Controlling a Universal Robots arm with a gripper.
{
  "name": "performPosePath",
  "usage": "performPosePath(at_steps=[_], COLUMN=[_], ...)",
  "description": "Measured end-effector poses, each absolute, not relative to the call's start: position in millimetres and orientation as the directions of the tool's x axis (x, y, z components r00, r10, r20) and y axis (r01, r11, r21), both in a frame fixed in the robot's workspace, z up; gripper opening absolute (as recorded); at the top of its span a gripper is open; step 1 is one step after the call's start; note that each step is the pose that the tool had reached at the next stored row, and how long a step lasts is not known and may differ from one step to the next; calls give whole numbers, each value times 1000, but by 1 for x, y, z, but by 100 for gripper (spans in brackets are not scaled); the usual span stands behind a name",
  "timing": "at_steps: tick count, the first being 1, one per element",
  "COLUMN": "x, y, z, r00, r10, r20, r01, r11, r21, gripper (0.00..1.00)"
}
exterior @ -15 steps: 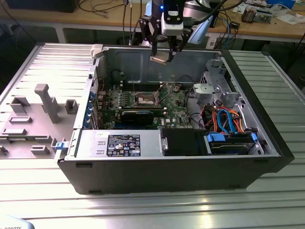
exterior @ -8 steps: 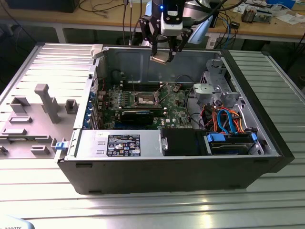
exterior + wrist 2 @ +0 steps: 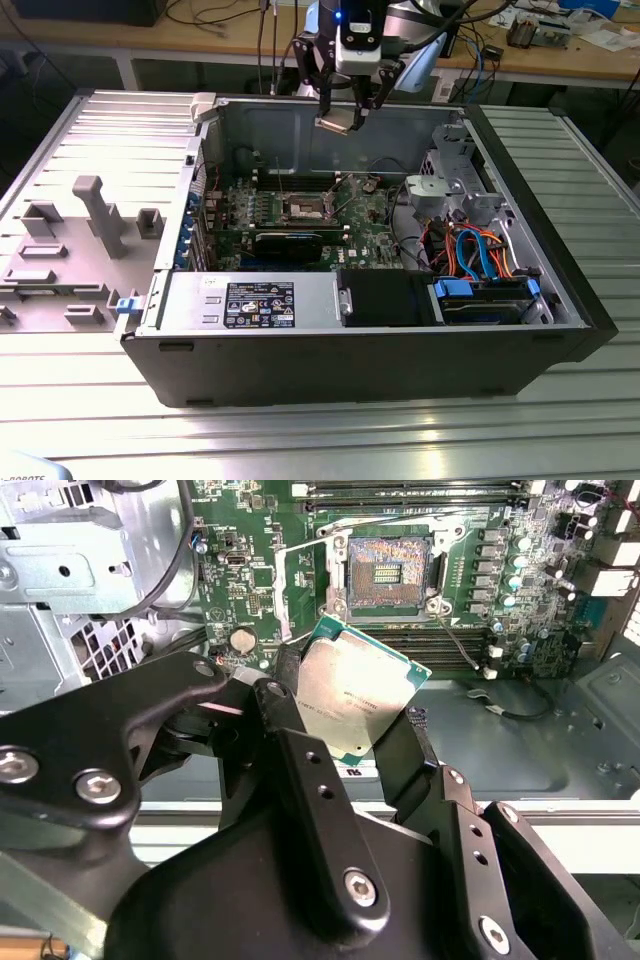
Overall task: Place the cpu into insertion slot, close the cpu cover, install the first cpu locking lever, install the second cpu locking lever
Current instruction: 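Place the cpu into insertion slot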
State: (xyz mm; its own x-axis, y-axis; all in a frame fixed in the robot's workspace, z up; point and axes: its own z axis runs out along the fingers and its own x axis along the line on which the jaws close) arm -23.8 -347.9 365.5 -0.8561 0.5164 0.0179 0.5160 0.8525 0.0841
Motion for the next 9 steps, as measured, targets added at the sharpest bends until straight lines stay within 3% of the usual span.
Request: performPosePath(at_steps=[9], x=[-24], y=[-348], z=[365], r00=[-828], r10=[561], r20=[18], r01=[560], r11=[824], r21=[84], gripper=[54])
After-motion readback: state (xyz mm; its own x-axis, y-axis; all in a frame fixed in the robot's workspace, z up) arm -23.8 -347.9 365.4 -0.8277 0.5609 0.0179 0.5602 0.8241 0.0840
